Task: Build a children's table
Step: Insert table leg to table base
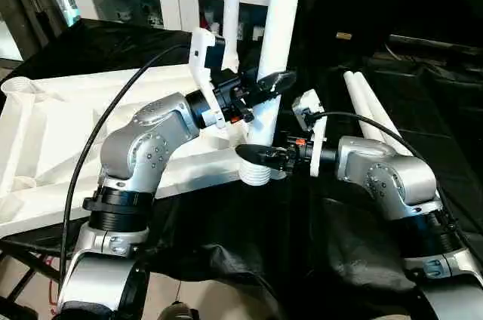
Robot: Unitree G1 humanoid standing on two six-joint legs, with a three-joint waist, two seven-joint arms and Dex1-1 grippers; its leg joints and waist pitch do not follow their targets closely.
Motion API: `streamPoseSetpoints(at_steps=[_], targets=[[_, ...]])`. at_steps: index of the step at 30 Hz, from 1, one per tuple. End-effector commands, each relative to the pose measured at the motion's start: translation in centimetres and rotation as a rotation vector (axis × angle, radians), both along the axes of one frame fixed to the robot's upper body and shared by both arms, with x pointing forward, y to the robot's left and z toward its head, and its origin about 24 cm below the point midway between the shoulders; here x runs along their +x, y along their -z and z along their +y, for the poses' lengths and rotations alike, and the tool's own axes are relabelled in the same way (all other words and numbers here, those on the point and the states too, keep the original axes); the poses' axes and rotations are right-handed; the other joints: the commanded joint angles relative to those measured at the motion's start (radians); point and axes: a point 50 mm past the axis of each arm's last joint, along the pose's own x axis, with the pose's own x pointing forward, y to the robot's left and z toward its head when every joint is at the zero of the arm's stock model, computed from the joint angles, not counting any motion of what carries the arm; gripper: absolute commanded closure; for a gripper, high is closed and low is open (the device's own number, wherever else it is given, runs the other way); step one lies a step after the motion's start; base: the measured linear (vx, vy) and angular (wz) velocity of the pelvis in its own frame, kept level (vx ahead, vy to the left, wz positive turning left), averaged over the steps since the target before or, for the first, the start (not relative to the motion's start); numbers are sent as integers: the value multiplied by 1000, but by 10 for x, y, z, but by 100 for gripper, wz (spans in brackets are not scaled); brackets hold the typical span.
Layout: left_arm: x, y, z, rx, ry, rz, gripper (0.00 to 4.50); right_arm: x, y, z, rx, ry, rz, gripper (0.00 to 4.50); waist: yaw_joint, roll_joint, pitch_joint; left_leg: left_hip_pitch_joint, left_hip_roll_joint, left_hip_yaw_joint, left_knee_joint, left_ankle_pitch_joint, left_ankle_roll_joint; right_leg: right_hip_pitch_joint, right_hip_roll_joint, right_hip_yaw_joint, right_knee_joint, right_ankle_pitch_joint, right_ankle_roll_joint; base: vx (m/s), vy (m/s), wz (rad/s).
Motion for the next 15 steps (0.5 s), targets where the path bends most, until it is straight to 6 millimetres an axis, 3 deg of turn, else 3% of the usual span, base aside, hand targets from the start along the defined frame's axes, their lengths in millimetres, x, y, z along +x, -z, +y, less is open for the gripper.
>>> streamPoseSetpoints(at_steps=[1, 10, 15], targets=[[-3, -4, -2, 11, 21, -34, 265, 2, -5, -2, 2, 8, -13, 141, 3, 0, -83, 24, 38, -19, -60, -126, -10, 54, -76, 45, -62, -126, -189, 0, 0, 0], [-2, -3, -1, 20, 16, -38, 265, 3, -9, -3, 13, 8, -30, 141, 3, 1, -83, 24, 38, -19, -60, -127, -11, 55, -76, 44, -61, -119, -193, 0, 0, 0], [-2, -2, -2, 17, 20, -38, 265, 3, -8, -4, 12, 13, -29, 178, 2, 2, -83, 25, 38, -20, -61, -135, -14, 55, -76, 44, -62, -129, -190, 0, 0, 0]])
